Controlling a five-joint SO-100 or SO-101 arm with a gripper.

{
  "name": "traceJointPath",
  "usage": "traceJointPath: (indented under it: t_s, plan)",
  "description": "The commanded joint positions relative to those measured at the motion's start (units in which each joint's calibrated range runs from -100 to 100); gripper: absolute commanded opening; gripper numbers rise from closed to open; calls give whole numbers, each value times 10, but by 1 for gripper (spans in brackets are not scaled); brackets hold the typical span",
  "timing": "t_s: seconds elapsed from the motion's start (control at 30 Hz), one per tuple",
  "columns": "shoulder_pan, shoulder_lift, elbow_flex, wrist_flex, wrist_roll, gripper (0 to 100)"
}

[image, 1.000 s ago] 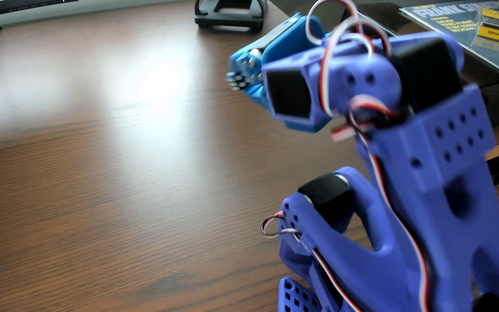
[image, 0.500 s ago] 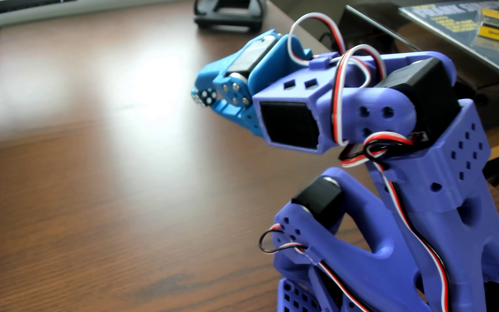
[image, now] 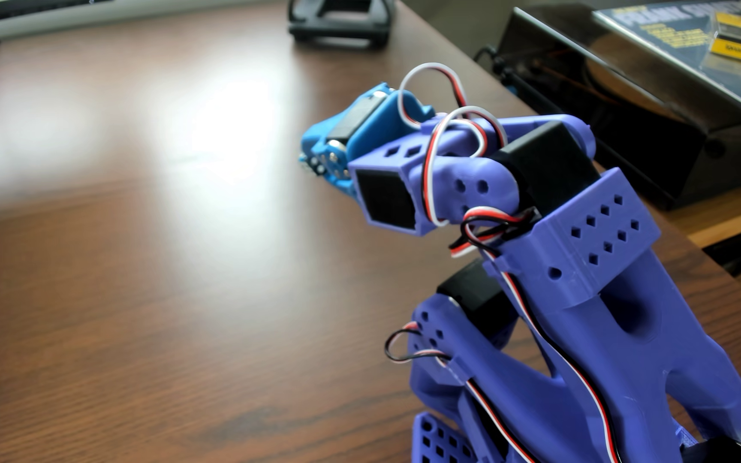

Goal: Grab the blue dice

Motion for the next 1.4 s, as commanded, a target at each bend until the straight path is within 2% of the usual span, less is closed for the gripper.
traceJointPath:
  t_s: [0.0, 0.1, 0.2, 0.97, 1.03, 1.17, 1.37]
  plan:
    - [6, 5, -1, -16, 1, 8]
    - [6, 4, 6, -16, 2, 16]
    - [6, 1, 15, -16, 2, 20]
    - [8, -2, 19, -16, -1, 20]
    - [25, -2, 19, -22, -5, 18]
    - [71, -3, 15, -46, -63, 1]
    - [75, -2, 86, -65, -94, 4]
